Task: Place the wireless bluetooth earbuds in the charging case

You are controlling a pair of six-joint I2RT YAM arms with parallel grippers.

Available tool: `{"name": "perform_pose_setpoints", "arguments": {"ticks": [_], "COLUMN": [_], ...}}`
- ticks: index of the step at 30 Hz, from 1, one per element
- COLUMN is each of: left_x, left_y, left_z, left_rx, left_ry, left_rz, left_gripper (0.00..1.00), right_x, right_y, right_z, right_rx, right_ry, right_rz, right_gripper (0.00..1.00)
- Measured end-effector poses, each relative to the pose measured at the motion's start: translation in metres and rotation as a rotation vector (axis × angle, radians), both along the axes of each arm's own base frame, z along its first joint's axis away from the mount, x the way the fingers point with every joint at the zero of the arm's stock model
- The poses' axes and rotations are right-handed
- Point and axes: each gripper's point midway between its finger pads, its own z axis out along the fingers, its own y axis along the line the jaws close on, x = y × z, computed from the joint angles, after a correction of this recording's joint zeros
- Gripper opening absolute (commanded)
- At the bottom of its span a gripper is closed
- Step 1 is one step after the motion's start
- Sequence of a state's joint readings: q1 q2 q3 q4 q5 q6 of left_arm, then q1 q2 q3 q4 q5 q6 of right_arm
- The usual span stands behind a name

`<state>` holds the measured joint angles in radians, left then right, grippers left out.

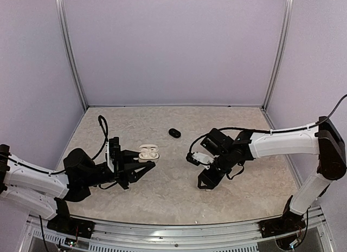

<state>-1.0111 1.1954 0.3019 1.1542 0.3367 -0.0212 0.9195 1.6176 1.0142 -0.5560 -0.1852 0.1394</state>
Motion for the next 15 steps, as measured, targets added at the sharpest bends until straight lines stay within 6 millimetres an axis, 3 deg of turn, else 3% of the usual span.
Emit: {"name": "perform_pose_setpoints", "arguments": {"ticks": [7,15], "left_x": [-0.001,-0.001], "left_y": [0.0,0.0], "left_z": [0.0,0.0], "left_rx": [0.001,0.002], "left_ry": [0.0,-0.001], "left_rz": [-0.004,-0.007], "left_gripper": [0.06,0.06], "right_x": [-0.019,-0.008], "right_y": [-0.016,-0.039], "right_z": [-0.014,-0.024], "right_rx": [-0.183,-0.339], "right_ry": [-0.049,-0.135], "right_rz": [0.166,0.204], "right_gripper": [0.54,0.56]}}
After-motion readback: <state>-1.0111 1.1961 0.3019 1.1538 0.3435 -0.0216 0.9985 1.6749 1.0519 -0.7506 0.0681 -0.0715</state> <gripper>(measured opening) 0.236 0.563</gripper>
